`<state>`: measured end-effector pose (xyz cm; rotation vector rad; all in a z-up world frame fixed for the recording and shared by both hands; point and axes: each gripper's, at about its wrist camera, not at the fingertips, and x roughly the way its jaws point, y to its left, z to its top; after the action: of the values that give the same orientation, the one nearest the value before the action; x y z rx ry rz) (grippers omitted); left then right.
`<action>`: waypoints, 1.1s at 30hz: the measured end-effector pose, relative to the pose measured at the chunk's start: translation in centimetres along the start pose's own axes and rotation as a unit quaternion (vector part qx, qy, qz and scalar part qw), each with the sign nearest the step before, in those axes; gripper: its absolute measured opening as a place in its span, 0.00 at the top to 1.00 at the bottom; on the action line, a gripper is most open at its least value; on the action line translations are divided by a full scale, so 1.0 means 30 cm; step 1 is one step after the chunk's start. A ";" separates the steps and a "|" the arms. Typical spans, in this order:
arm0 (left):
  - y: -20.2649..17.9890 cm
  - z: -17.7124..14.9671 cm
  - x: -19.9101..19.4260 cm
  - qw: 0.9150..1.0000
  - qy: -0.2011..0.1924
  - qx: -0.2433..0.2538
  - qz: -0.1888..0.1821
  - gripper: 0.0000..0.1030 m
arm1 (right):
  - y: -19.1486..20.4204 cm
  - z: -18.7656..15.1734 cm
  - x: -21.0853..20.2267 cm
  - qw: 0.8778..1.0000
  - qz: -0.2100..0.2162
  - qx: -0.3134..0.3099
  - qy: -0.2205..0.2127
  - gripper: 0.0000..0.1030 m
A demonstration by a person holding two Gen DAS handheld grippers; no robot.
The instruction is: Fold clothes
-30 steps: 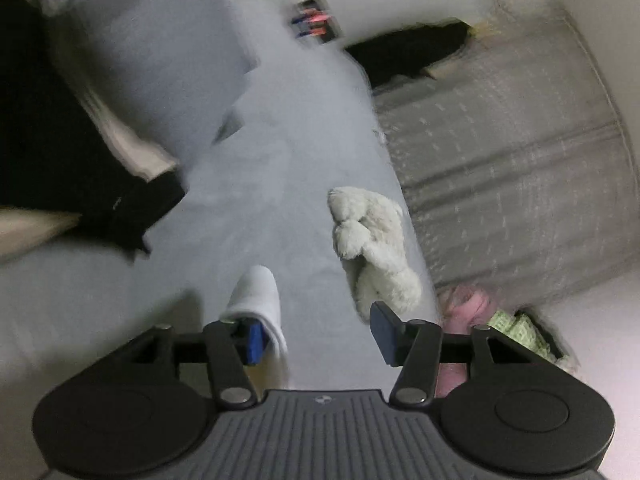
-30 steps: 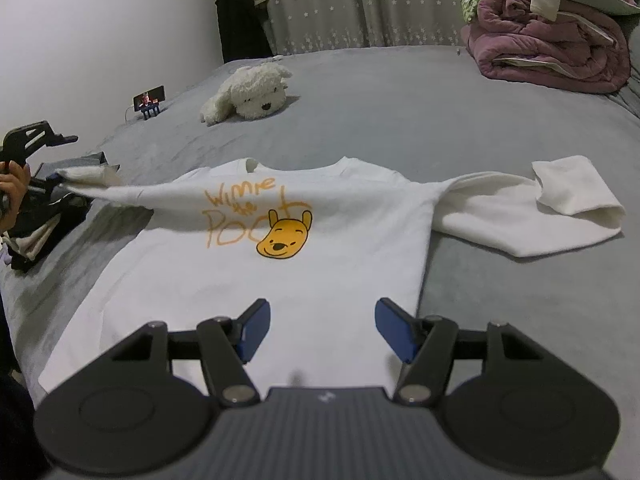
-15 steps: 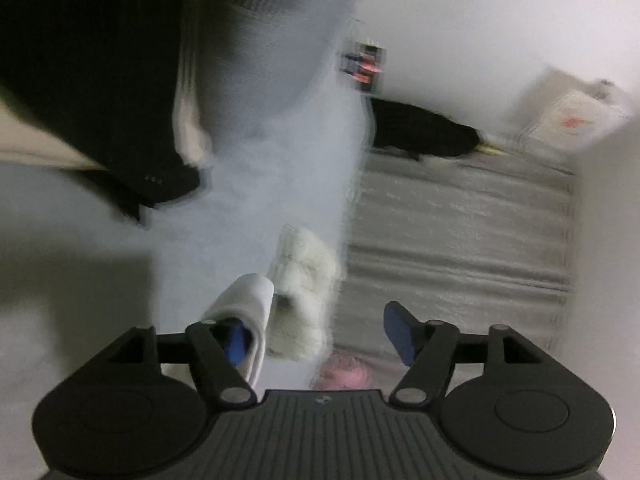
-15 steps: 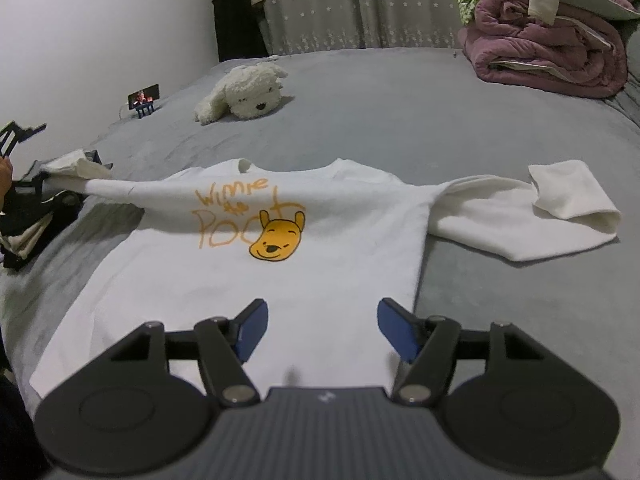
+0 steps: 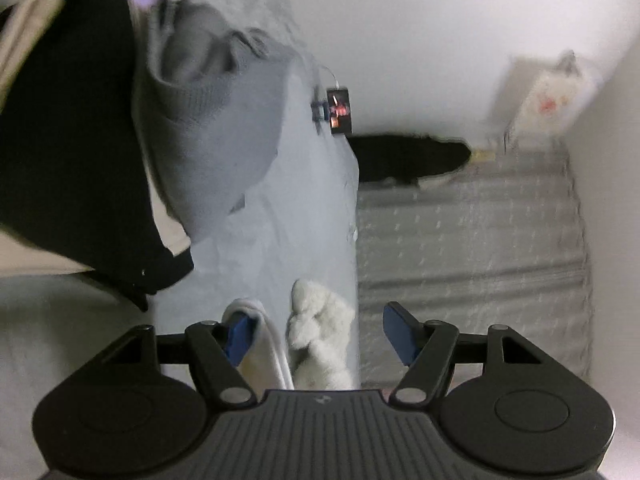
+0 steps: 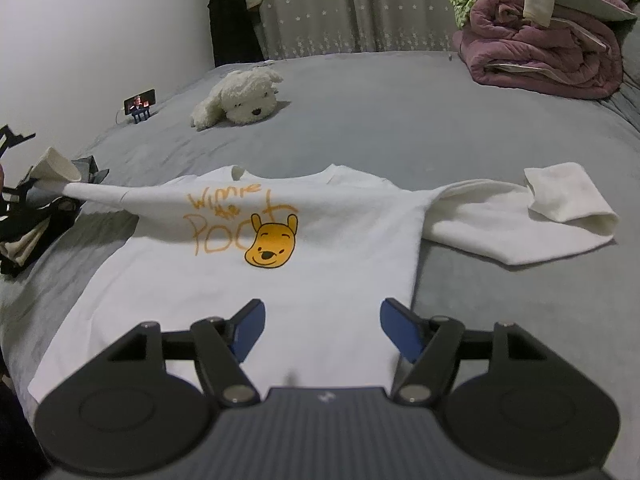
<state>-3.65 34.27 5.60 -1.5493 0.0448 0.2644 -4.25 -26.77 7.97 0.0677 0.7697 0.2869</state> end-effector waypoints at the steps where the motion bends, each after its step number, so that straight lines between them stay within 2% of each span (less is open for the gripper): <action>1: 0.013 0.000 0.014 1.000 0.011 -0.017 -0.016 0.35 | 0.000 0.000 -0.001 1.000 0.000 0.000 0.000 0.35; 3: 0.039 0.000 0.041 0.997 0.033 -0.050 -0.048 0.31 | -0.005 0.000 -0.002 1.000 0.000 -0.001 0.000 0.35; 5: 0.063 0.011 0.057 0.994 0.050 -0.072 -0.063 0.28 | -0.008 0.001 -0.001 1.000 -0.001 -0.001 0.000 0.35; 7: 0.048 0.008 0.065 0.997 0.048 -0.057 -0.037 0.23 | -0.013 0.000 -0.001 1.000 -0.002 -0.002 0.001 0.34; 8: 0.032 0.005 0.069 0.998 0.048 -0.039 -0.017 0.22 | -0.015 0.001 0.001 1.000 -0.002 -0.002 0.002 0.34; 9: -0.019 -0.009 0.071 0.998 0.048 0.021 0.028 0.22 | -0.016 0.001 0.002 1.000 -0.002 -0.002 0.003 0.34; 10: -0.082 -0.038 0.077 0.991 0.049 0.106 0.072 0.22 | -0.017 0.002 0.004 1.000 -0.003 -0.003 0.004 0.34; 11: -0.140 -0.082 0.091 0.973 0.052 0.198 0.108 0.22 | -0.018 0.002 0.006 1.000 -0.003 -0.003 0.005 0.34; 12: -0.181 -0.144 0.117 0.945 0.062 0.291 0.138 0.22 | -0.016 0.002 0.009 1.000 -0.004 -0.004 0.006 0.34; 13: -0.216 -0.207 0.143 0.907 0.072 0.380 0.167 0.22 | -0.012 0.003 0.012 1.000 -0.005 -0.005 0.007 0.34; 14: -0.228 -0.272 0.171 0.864 0.084 0.455 0.196 0.22 | -0.007 0.003 0.014 1.000 -0.005 -0.006 0.007 0.34; 15: -0.227 -0.318 0.192 0.829 0.087 0.505 0.227 0.22 | -0.005 0.003 0.016 1.000 -0.004 -0.007 0.008 0.34; 17: -0.216 -0.381 0.236 0.766 0.072 0.573 0.281 0.27 | 0.006 0.001 0.020 1.000 -0.004 -0.009 0.009 0.33; 18: -0.216 -0.386 0.246 0.751 0.058 0.590 0.290 0.32 | 0.010 0.001 0.021 1.000 -0.004 -0.010 0.009 0.33; 20: -0.232 -0.379 0.250 0.742 0.024 0.603 0.292 0.32 | 0.012 -0.001 0.021 1.000 -0.005 -0.012 0.009 0.33; 22: -0.259 -0.366 0.208 0.730 -0.045 0.616 0.294 0.32 | 0.006 -0.001 0.020 1.000 -0.007 -0.009 0.009 0.33; 24: -0.272 -0.347 0.191 0.728 -0.090 0.614 0.291 0.32 | 0.003 0.001 0.019 1.000 -0.007 -0.007 0.008 0.32; 25: -0.271 -0.329 0.191 0.735 -0.094 0.604 0.293 0.32 | 0.004 0.001 0.019 1.000 -0.007 -0.007 0.007 0.32; 27: -0.252 -0.307 0.197 0.747 -0.088 0.589 0.296 0.32 | 0.008 0.000 0.021 1.000 -0.004 -0.009 0.008 0.32; 29: -0.241 -0.320 0.207 0.748 -0.056 0.599 0.282 0.32 | 0.015 0.001 0.025 1.000 -0.002 -0.010 0.009 0.32; 33: -0.242 -0.401 0.204 0.750 0.017 0.622 0.222 0.32 | 0.026 0.003 0.033 1.000 0.000 -0.010 0.010 0.32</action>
<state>5.39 23.21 11.22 -0.1659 0.5238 0.4534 -3.70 -25.76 7.49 0.0467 0.7863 0.2949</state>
